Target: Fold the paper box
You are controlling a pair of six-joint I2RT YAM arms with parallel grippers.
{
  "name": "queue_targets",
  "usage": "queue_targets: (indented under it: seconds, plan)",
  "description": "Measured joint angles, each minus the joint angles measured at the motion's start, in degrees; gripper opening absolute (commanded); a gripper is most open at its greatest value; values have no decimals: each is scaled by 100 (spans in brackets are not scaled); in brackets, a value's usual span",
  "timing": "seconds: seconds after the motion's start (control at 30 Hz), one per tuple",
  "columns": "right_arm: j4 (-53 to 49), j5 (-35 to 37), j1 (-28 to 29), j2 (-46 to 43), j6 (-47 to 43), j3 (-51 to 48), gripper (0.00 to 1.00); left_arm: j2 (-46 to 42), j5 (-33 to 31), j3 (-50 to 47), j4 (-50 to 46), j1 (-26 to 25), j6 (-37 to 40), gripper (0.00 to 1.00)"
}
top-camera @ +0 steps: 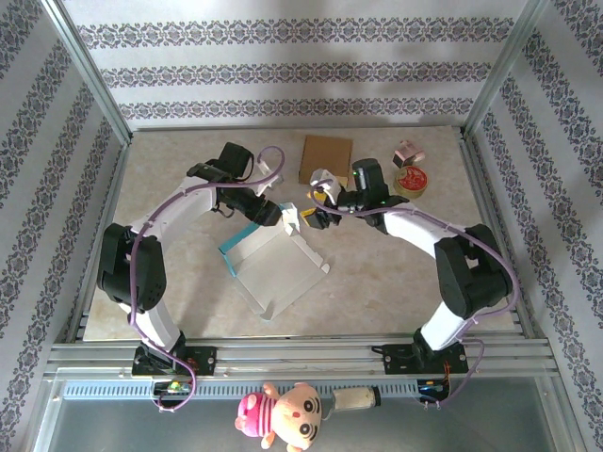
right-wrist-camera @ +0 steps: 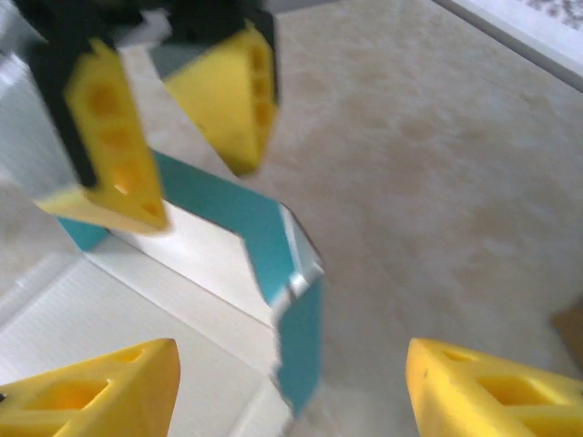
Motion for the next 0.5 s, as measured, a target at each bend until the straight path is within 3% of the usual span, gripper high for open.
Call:
queue_targets:
  seconds: [0.23, 0.5]
  plan:
    - [-579, -87, -326, 525, -1488, 623, 58, -605, 63, -404, 0, -2, -177, 72]
    - [-1641, 98, 39, 1469, -3086, 1596, 55, -844, -448, -595, -267, -2, -212, 70]
